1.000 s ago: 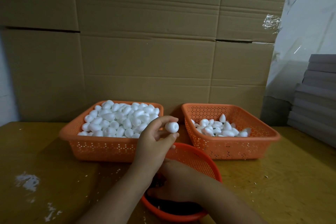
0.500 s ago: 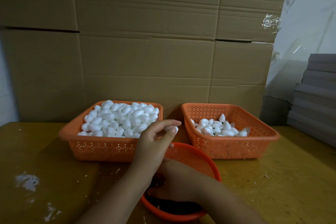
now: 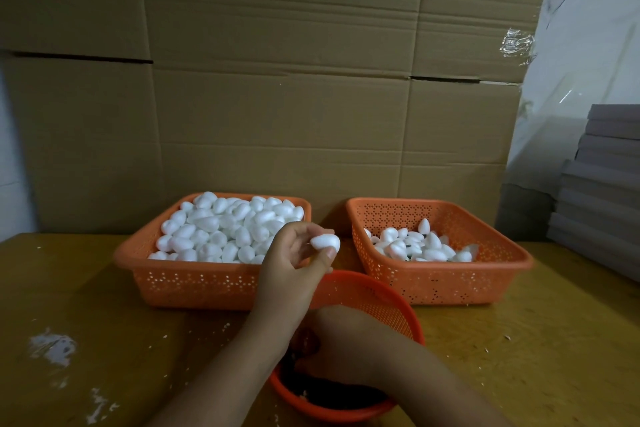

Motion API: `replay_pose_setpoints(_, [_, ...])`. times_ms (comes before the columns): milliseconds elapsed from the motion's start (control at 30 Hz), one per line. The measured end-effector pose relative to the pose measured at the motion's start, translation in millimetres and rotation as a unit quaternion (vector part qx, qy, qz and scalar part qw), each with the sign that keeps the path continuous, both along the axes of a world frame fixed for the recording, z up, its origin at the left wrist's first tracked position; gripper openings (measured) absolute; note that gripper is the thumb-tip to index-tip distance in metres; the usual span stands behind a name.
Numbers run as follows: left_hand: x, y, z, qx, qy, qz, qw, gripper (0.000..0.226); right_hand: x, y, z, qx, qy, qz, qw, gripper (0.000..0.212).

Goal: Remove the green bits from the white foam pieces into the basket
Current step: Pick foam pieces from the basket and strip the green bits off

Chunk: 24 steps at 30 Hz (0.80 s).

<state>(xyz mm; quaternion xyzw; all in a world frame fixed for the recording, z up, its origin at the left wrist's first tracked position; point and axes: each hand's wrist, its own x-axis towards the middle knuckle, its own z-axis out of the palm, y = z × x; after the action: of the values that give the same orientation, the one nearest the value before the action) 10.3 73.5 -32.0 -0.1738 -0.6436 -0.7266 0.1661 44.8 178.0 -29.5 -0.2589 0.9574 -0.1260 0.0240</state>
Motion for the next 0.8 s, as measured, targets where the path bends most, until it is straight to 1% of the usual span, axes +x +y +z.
replay_pose_setpoints(200, [1, -2, 2, 0.011, 0.008, -0.003, 1.000, 0.015, 0, 2, 4, 0.004, -0.001, -0.007, 1.000, 0.028])
replay_pose_setpoints(300, [1, -4, 6, 0.011, 0.010, -0.009, 1.000, 0.015, 0, 4, 7, 0.008, -0.010, -0.014, 1.000, 0.029])
replay_pose_setpoints(400, [2, -5, 10, 0.018, 0.006, -0.007, 1.000, 0.015, -1, 4, 8, -0.003, -0.033, -0.014, 0.999, 0.025])
replay_pose_setpoints(500, [3, -5, 15, 0.034, -0.004, -0.013, 0.999, 0.015, 0, 5, 7, -0.026, -0.041, -0.006, 0.999, 0.021])
replay_pose_setpoints(600, [4, -7, 18, 0.053, -0.014, -0.020, 0.998, 0.015, -1, 7, 9, -0.058, -0.031, -0.004, 0.998, 0.021])
replay_pose_setpoints(800, [5, -8, 23, 0.085, -0.042, -0.045, 0.994, 0.016, -8, 15, 16, -0.149, -0.015, -0.014, 0.989, 0.013])
